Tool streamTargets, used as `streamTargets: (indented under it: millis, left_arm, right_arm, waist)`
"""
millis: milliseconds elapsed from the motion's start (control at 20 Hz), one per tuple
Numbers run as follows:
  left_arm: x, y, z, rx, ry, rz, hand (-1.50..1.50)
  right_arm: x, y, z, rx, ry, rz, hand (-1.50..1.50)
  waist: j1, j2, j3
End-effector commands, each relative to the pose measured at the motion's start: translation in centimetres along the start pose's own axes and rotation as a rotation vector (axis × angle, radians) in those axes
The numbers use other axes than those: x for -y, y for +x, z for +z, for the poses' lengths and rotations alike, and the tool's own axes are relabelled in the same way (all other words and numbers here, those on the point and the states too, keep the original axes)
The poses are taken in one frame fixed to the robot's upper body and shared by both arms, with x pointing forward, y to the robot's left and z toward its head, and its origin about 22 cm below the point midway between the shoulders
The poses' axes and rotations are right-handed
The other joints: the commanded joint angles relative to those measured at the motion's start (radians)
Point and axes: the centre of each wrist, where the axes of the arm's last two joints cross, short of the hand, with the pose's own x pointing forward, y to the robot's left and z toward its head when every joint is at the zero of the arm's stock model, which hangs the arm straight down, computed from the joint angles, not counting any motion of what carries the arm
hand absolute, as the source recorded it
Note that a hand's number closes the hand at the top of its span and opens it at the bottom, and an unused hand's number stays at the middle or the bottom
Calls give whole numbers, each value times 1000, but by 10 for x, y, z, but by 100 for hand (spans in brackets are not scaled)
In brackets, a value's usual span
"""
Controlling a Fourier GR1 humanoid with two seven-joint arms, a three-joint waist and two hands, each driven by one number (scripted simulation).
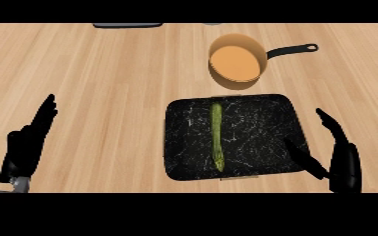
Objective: Pick the squash from the tray and place it in the pot
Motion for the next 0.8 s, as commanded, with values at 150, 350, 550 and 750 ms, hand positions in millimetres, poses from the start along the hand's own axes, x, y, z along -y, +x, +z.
streamTargets:
  millis: [150,350,550,750]
  left_arm:
    - [-5,22,6,3,22,24,0]
    - [-1,21,-4,9,30,2,0]
    - [8,25,-7,28,24,22,0]
    - [-3,36,-8,31,-8,-8,0]
  right_arm:
    - [-12,45,82,7,-54,52,-150]
    - [-1,78,76,-72,77,164,-150]
    - [-7,126,53,-98,199,234,-150]
    - [-17,147,39,-196,372,390,-150]
  waist:
    - [25,13,4]
    - [22,19,2]
    - [41,21,3]
    - [63,22,3]
